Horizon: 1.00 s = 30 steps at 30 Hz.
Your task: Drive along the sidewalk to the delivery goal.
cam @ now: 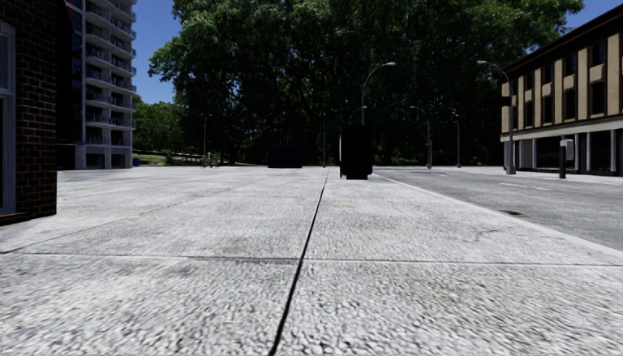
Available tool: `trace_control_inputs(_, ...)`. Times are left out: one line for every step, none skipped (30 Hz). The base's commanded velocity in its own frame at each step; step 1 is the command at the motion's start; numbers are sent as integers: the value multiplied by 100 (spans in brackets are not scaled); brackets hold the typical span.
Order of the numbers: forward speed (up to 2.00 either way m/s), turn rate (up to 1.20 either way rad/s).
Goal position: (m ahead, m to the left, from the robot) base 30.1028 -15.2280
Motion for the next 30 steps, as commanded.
trace_control_inputs(200, 0)
trace_control_inputs(200, 0)
trace_control_inputs(200, 0)
trace_control_inputs(200, 0)
trace_control_inputs(200, 0)
trace_control_inputs(200, 0)
trace_control_inputs(200, 0)
trace_control_inputs(200, 0)
trace_control_inputs(200, 0)
trace_control_inputs(200, 0)
trace_control_inputs(200, 0)
trace_control_inputs(200, 0)
trace_control_inputs(200, 0)
trace_control_inputs(200, 0)
trace_control_inputs(200, 0)
trace_control_inputs(200, 0)
trace_control_inputs(200, 0)
trace_control_inputs(200, 0)
trace_control_inputs(200, 0)
trace_control_inputs(200, 0)
trace_control_inputs(200, 0)
trace_control_inputs(200, 0)
trace_control_inputs(200, 0)
trace_control_inputs(200, 0)
trace_control_inputs(200, 0)
trace_control_inputs(200, 0)
trace_control_inputs(200, 0)
trace_control_inputs(200, 0)
trace_control_inputs(200, 0)
trace_control_inputs(200, 0)
